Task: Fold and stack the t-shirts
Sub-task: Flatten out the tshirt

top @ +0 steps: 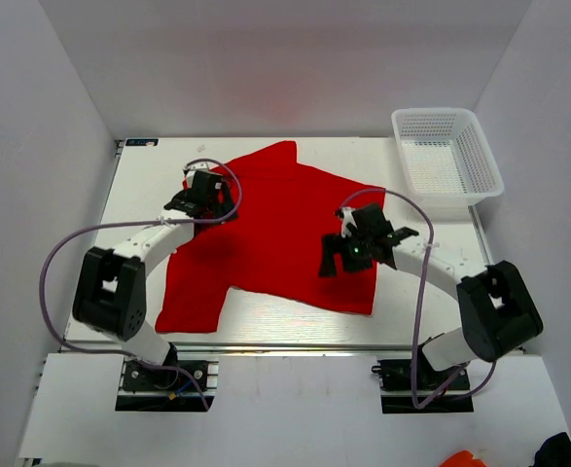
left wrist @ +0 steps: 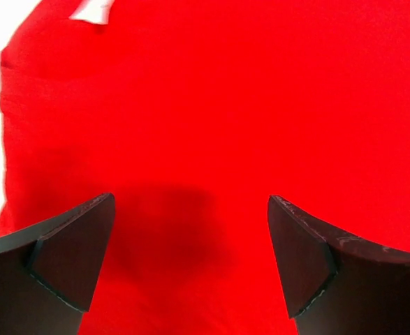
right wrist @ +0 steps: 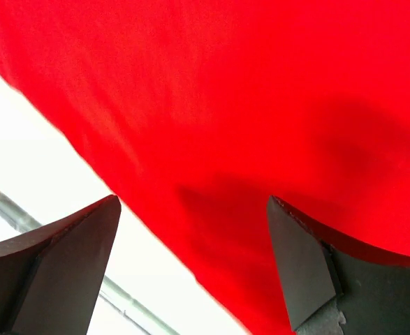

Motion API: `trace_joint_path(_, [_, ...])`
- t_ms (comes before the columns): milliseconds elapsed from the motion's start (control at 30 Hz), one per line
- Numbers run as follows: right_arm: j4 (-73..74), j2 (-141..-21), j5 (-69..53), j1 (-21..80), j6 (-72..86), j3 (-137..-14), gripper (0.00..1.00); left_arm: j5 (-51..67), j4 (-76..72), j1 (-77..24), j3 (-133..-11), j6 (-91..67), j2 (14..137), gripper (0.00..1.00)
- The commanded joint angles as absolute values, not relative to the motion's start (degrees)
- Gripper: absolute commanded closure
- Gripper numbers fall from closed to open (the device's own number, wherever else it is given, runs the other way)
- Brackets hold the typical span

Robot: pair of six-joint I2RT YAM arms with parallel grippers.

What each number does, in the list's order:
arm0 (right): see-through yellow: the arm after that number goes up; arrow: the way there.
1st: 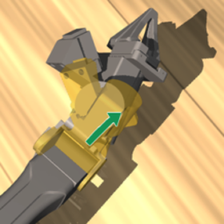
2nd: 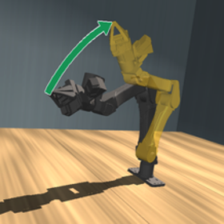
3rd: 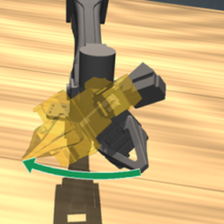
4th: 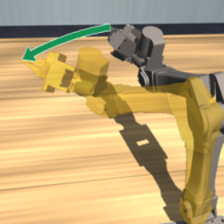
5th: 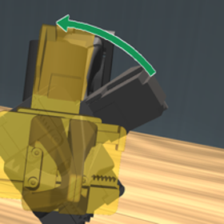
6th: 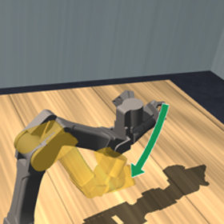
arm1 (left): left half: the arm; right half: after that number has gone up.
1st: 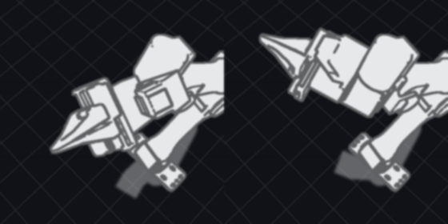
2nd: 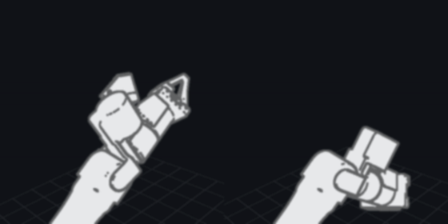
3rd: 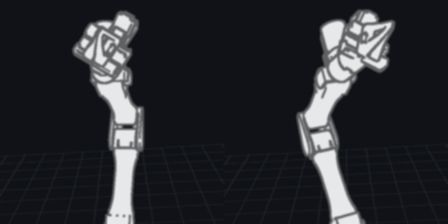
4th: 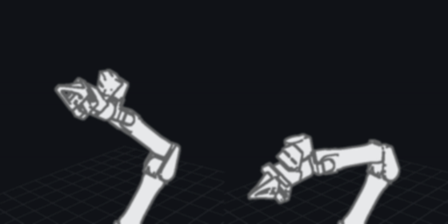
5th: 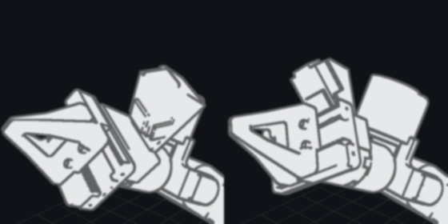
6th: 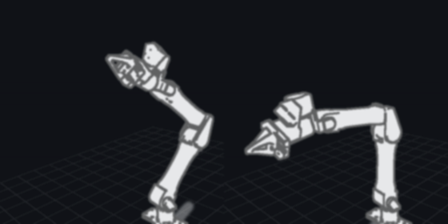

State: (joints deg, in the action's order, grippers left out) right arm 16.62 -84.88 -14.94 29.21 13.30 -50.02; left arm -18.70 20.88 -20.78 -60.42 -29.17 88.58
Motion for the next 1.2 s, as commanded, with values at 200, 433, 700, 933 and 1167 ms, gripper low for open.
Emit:
trace_joint_path(200, [10.63,-75.14,-21.62,30.32,17.93,-35.78,0.1,-16.71,21.71,-12.83,-59.95,-29.44,96.33,0.0])
trace_joint_path(433, [11.51,-77.95,-10.85,29.27,21.61,-34.72,0.1,-16.08,25.57,-12.3,-51.16,-34.09,94.05,0.0])
trace_joint_path(700, [13.53,-80.86,-2.3,26.11,21.54,-38.84,0.1,-11.97,34.98,-13.62,-37.02,-41.31,78.25,0.0])
trace_joint_path(933, [14.15,-82.0,-8.07,24.52,15.65,-45.08,0.1,-4.3,30.15,-14.24,-30.31,-41.4,60.92,0.0])
trace_joint_path(1167, [14.85,-76.56,-11.51,24.87,10.72,-47.63,0.1,-16.08,31.38,-16.52,-50.6,-31.57,72.14,0.0])
